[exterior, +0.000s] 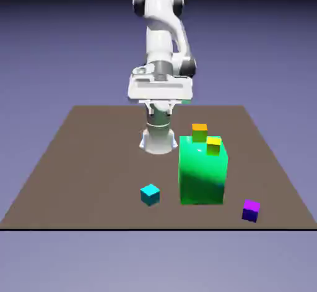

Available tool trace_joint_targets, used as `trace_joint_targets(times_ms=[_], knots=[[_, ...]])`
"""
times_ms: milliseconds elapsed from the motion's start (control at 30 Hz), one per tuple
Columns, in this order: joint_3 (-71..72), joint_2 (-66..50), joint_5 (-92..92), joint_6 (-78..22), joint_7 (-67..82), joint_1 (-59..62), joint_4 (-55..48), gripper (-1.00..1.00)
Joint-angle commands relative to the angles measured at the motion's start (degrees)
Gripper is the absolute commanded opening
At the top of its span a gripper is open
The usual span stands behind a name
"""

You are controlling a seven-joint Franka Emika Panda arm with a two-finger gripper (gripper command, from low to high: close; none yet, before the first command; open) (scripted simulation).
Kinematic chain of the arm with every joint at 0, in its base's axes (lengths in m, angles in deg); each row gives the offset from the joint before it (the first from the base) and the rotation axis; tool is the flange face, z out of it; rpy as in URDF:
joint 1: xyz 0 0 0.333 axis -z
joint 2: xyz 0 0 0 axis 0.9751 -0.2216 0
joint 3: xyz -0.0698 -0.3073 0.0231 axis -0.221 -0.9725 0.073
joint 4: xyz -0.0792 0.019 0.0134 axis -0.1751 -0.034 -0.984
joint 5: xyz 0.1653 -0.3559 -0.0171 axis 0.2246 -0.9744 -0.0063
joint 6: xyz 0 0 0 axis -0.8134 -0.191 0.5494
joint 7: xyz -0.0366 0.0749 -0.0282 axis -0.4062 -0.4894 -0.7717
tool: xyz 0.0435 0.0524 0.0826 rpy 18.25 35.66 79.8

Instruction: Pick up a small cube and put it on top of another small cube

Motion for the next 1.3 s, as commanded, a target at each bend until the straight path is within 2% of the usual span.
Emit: trace_joint_targets(times_ms=[0,1267], knots=[[0.2,-2.1,0.6,-1.9,-1.0,-0.3,-1.9,0.0],[9.3,-79.1,23.1,-72.2,-37.0,-13.1,-74.1,0.0]])
